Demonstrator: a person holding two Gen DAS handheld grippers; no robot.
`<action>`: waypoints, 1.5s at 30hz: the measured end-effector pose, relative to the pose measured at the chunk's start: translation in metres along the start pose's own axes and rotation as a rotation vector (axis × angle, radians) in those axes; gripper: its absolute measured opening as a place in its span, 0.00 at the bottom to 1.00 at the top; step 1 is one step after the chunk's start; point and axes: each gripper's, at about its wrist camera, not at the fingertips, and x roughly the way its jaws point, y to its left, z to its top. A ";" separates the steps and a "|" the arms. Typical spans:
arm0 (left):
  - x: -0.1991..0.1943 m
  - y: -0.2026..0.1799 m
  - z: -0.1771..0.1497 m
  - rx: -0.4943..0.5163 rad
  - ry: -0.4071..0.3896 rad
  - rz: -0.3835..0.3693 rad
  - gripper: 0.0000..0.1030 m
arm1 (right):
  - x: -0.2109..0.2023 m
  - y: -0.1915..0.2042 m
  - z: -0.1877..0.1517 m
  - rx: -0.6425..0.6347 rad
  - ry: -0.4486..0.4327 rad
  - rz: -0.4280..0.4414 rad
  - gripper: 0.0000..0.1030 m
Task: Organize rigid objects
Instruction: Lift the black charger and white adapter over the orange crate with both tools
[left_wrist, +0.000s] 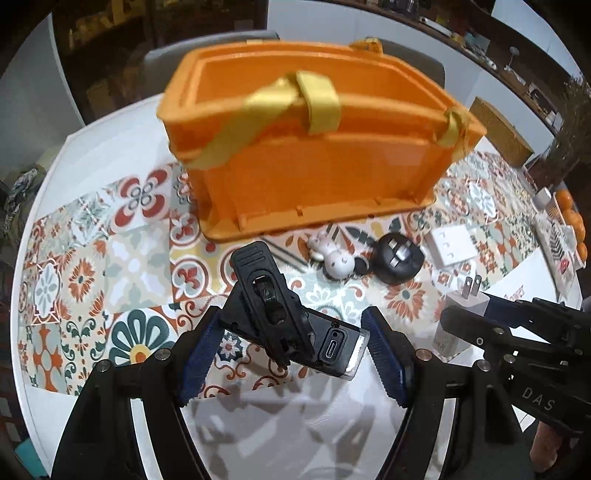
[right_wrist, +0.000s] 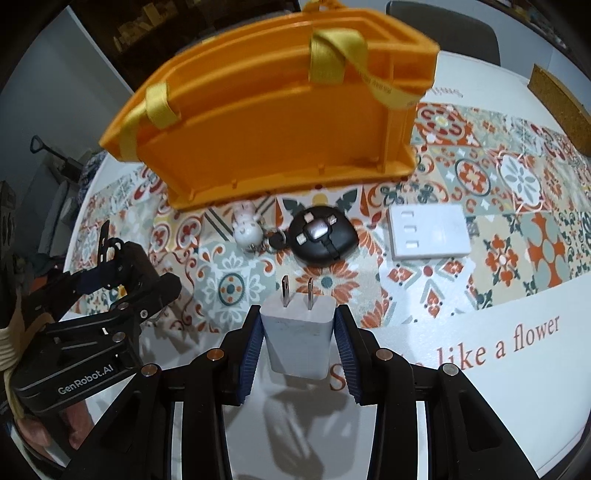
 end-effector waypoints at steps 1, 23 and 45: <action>-0.003 -0.001 0.001 -0.004 -0.007 -0.007 0.74 | -0.003 0.001 0.002 -0.002 -0.011 0.000 0.38; -0.058 -0.017 0.040 0.024 -0.164 0.023 0.74 | -0.057 0.017 0.034 -0.070 -0.195 0.002 0.38; -0.082 -0.024 0.090 0.048 -0.252 0.065 0.74 | -0.078 0.024 0.078 -0.095 -0.290 0.003 0.38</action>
